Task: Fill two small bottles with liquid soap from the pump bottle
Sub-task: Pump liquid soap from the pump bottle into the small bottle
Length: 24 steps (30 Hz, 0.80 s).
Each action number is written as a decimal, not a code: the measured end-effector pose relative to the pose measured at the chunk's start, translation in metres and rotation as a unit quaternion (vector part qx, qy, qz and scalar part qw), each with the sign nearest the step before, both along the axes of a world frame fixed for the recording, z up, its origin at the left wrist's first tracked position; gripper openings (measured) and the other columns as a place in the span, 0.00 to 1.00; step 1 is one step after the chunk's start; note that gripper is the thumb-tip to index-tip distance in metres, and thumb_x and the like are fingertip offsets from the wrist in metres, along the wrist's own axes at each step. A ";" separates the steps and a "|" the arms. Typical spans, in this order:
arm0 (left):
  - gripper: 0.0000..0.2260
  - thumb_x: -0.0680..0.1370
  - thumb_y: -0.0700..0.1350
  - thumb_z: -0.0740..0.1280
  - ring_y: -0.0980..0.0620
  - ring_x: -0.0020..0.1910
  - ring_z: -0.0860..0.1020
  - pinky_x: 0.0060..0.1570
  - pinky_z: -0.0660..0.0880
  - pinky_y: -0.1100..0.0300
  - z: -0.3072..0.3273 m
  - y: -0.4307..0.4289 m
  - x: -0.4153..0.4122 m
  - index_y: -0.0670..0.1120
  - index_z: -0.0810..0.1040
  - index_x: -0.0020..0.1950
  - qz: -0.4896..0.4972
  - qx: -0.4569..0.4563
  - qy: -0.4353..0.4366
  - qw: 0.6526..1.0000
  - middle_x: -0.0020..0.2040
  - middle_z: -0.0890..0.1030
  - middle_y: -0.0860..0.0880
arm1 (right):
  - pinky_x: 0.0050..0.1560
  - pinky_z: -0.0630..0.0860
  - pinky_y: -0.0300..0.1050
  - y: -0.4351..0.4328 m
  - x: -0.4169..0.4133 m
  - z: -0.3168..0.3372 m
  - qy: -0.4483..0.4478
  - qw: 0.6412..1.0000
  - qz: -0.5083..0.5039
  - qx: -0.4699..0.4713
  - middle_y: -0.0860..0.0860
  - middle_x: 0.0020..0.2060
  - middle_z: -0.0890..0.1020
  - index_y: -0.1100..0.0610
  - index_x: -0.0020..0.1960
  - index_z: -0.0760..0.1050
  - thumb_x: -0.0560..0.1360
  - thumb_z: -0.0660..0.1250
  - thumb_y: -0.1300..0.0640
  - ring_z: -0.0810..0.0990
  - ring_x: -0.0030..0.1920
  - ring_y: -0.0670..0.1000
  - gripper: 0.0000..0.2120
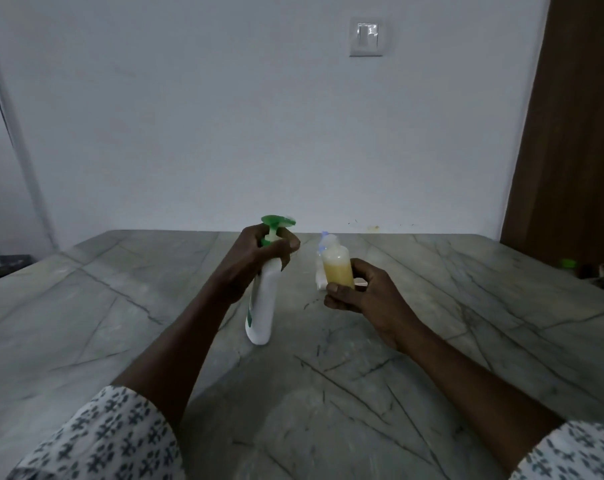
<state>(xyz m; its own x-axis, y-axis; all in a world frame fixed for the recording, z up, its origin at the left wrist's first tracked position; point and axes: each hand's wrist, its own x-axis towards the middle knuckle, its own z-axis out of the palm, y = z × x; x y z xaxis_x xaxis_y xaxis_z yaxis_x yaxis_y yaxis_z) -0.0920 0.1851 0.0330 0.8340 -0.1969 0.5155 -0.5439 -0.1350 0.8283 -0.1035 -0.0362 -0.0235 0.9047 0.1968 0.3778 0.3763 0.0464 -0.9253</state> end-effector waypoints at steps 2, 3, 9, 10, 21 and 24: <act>0.23 0.64 0.54 0.75 0.57 0.38 0.79 0.42 0.74 0.62 0.002 0.008 -0.003 0.41 0.82 0.53 -0.022 0.058 0.033 0.998 0.38 0.82 0.53 | 0.52 0.83 0.51 -0.001 0.000 0.000 0.005 1.000 -0.021 -0.011 0.61 0.56 0.78 0.60 0.61 0.76 0.72 0.74 0.62 0.85 0.49 0.61 0.18; 0.26 0.63 0.55 0.75 0.58 0.41 0.80 0.44 0.76 0.63 0.003 0.010 -0.005 0.42 0.81 0.57 -0.033 0.075 0.053 0.995 0.41 0.83 0.55 | 0.53 0.83 0.52 -0.002 0.001 0.000 0.003 0.999 -0.037 -0.022 0.60 0.56 0.79 0.59 0.60 0.76 0.72 0.74 0.60 0.84 0.49 0.60 0.18; 0.26 0.63 0.55 0.76 0.52 0.50 0.82 0.57 0.80 0.51 0.006 0.025 -0.015 0.53 0.78 0.60 -0.016 0.065 0.140 0.988 0.52 0.83 0.48 | 0.46 0.78 0.45 -0.006 0.004 0.000 -0.025 0.980 -0.126 -0.151 0.49 0.48 0.83 0.53 0.58 0.78 0.68 0.78 0.52 0.81 0.46 0.48 0.20; 0.23 0.66 0.51 0.75 0.51 0.49 0.83 0.56 0.80 0.51 0.004 0.025 -0.014 0.52 0.78 0.60 -0.012 0.052 0.138 0.989 0.52 0.83 0.47 | 0.44 0.75 0.41 -0.006 0.002 0.001 -0.027 0.976 -0.132 -0.169 0.49 0.47 0.83 0.53 0.58 0.78 0.68 0.78 0.52 0.80 0.45 0.46 0.21; 0.31 0.66 0.52 0.75 0.47 0.53 0.80 0.57 0.76 0.50 -0.005 0.018 0.007 0.52 0.71 0.68 0.033 -0.019 0.078 0.996 0.51 0.82 0.45 | 0.46 0.76 0.43 0.001 0.005 -0.002 -0.030 0.942 -0.161 -0.292 0.50 0.50 0.82 0.55 0.60 0.76 0.65 0.80 0.53 0.80 0.50 0.51 0.26; 0.26 0.72 0.54 0.70 0.50 0.57 0.81 0.58 0.76 0.51 -0.005 0.020 0.006 0.54 0.69 0.69 0.021 0.004 0.086 0.996 0.56 0.81 0.47 | 0.50 0.76 0.43 0.005 0.008 -0.006 -0.028 0.939 -0.155 -0.306 0.51 0.55 0.81 0.54 0.65 0.72 0.65 0.80 0.52 0.79 0.51 0.49 0.31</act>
